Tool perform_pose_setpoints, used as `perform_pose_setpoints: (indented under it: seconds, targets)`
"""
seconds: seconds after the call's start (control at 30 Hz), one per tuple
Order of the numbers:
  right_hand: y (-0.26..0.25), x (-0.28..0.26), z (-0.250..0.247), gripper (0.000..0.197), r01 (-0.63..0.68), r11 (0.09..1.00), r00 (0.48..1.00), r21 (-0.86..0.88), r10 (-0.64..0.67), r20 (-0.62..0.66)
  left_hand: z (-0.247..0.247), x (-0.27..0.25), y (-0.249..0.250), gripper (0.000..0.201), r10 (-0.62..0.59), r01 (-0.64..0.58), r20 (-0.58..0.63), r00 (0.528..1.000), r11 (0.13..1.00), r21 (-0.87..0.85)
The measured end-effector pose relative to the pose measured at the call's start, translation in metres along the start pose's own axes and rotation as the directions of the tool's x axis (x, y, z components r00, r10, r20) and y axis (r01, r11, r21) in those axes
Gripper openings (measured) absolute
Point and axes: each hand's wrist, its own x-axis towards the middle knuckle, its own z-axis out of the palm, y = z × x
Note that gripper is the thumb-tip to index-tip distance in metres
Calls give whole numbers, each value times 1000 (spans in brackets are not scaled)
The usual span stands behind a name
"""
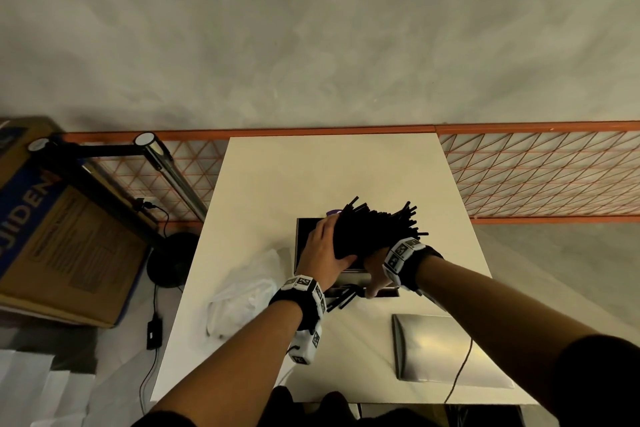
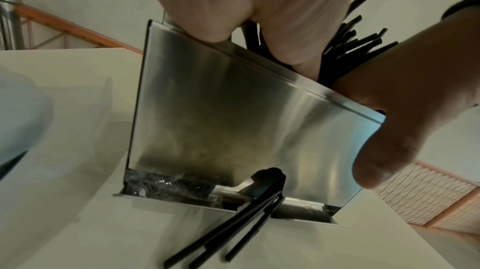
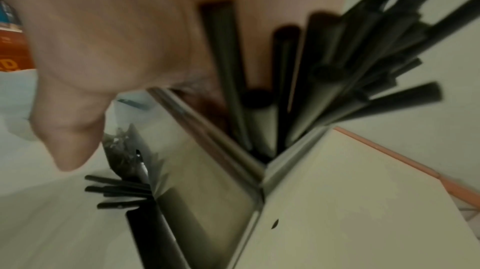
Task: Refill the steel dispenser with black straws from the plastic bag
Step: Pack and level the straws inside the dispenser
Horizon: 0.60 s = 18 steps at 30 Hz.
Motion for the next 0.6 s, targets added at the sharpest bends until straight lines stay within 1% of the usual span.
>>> perform_pose_setpoints:
  seconds: [0.1, 0.13, 0.17, 0.27, 0.37, 0.43, 0.47, 0.6]
  targets:
    - [-2, 11, 2, 79, 24, 999, 1000, -21, -25, -18, 0, 0, -1, 95, 5, -5, 2, 1000, 1000, 4]
    - [-3, 16, 5, 79, 25, 1000, 1000, -18, -25, -15, -1, 0, -1, 95, 5, -5, 3, 1000, 1000, 3]
    - [-3, 19, 7, 76, 21, 1000, 1000, -15, -21, -1, -1, 0, -1, 95, 7, -7, 4, 1000, 1000, 2]
    - [-7, 4, -3, 64, -2, 999, 1000, -32, 3, 28, -1, 0, -1, 96, 6, -6, 7, 1000, 1000, -6]
    - [-1, 1, -4, 55, -2, 995, 1000, -100, 4, 25, -1, 0, -1, 96, -4, 4, 6, 1000, 1000, 4]
    - [2, -3, -4, 52, 10, 990, 998, -143, -1, 62, -2, 0, 0, 95, -7, 7, 10, 1000, 1000, 3]
    - [3, -3, -4, 52, 10, 987, 997, -158, 2, 76, -2, 0, 1, 94, -6, 6, 12, 1000, 1000, 2]
    - [3, -2, -4, 61, 25, 967, 999, -255, -13, 46, -3, 0, 0, 95, -7, 7, 19, 1000, 1000, 4]
